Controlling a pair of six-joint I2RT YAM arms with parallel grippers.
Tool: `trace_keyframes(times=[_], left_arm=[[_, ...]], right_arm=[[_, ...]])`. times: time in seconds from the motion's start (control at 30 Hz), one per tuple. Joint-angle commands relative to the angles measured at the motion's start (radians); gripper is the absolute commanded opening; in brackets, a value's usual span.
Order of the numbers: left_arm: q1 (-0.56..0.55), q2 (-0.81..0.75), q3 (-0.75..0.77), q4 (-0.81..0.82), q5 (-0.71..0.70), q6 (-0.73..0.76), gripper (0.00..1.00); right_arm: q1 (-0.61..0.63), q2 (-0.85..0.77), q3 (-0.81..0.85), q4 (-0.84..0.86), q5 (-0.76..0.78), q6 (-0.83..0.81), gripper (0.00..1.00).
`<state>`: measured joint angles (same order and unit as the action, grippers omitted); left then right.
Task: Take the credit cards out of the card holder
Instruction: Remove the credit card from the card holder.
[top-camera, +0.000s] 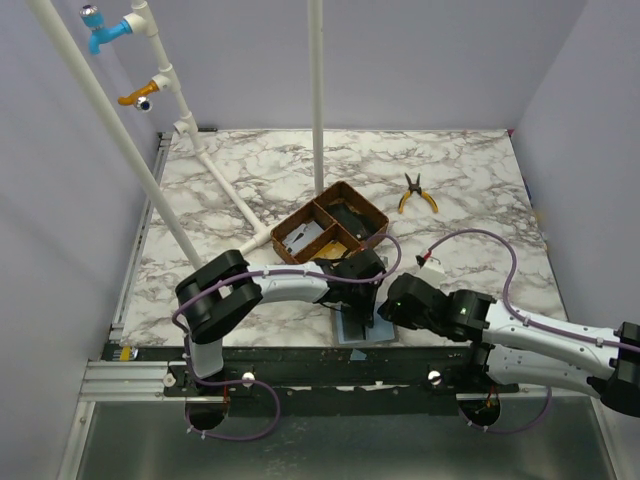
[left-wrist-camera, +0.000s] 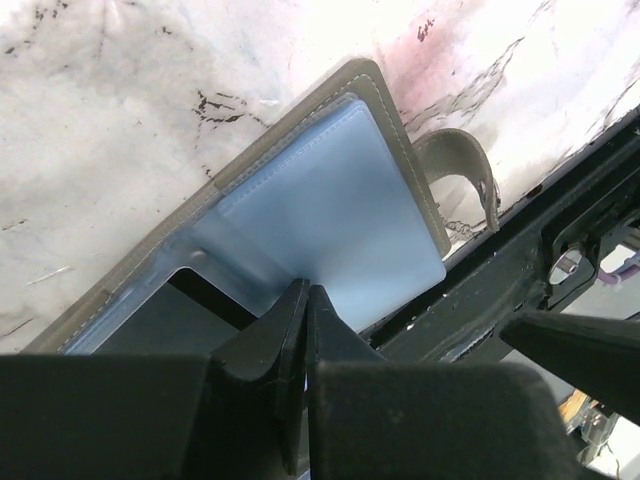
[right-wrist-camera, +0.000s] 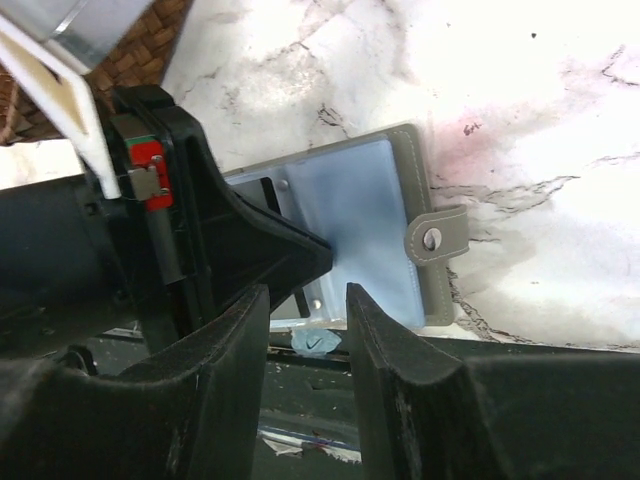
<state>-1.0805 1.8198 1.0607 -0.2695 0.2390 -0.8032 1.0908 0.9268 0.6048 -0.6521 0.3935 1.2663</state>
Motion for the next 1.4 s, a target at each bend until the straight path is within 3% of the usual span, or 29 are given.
trace_keyframes(times=[0.0, 0.7, 1.1, 1.37], left_arm=[[-0.006, 0.024, 0.01, -0.026, -0.027, 0.024, 0.05], [0.022, -0.165, -0.05, -0.094, -0.098, 0.045, 0.07], [0.053, -0.317, -0.186, -0.107, -0.136, 0.023, 0.07], [0.053, -0.335, -0.255, -0.061, -0.124, 0.007, 0.07]], right_arm=[[-0.006, 0.014, -0.029, 0.014, 0.002, 0.022, 0.4], [-0.006, 0.118, -0.082, 0.248, -0.116, -0.001, 0.38], [-0.005, 0.234, -0.083, 0.356, -0.156, -0.04, 0.38], [-0.026, 0.265, -0.122, 0.426, -0.182, -0.05, 0.38]])
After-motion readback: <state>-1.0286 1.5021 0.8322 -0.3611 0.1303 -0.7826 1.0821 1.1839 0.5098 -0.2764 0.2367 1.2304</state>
